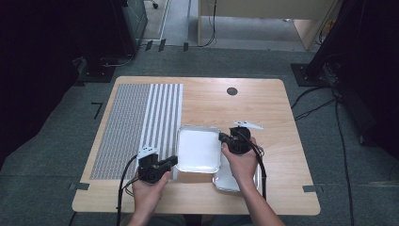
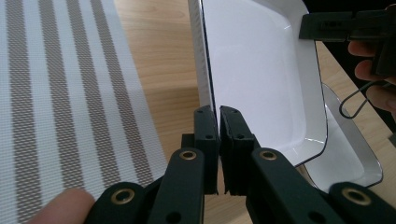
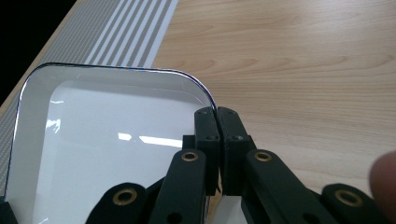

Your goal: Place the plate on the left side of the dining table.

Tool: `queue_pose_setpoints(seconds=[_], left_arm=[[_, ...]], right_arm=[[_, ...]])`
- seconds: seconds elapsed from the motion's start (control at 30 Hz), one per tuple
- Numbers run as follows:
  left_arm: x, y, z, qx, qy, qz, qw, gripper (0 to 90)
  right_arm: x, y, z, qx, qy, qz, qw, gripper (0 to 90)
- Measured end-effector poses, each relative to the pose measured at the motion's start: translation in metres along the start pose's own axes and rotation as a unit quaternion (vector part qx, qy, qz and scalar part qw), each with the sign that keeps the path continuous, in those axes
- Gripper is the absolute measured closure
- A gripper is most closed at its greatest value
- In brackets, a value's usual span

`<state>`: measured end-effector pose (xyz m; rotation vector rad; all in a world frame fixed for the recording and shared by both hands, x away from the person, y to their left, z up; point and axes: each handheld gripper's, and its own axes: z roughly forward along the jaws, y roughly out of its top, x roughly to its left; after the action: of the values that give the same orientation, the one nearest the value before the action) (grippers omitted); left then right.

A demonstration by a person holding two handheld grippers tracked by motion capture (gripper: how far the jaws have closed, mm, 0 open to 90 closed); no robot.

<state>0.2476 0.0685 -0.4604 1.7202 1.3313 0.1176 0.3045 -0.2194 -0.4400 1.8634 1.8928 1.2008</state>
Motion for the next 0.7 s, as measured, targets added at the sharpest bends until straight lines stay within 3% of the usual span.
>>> queue_pose_setpoints(seconds=[0.7], left_arm=[[0.059,0.019,-0.029,-0.014,0.042,-0.019,0.9988,88.4]], right_arm=[[0.058,0.017,0.047,0.014,0.024,0.0,0.9996,89.4]])
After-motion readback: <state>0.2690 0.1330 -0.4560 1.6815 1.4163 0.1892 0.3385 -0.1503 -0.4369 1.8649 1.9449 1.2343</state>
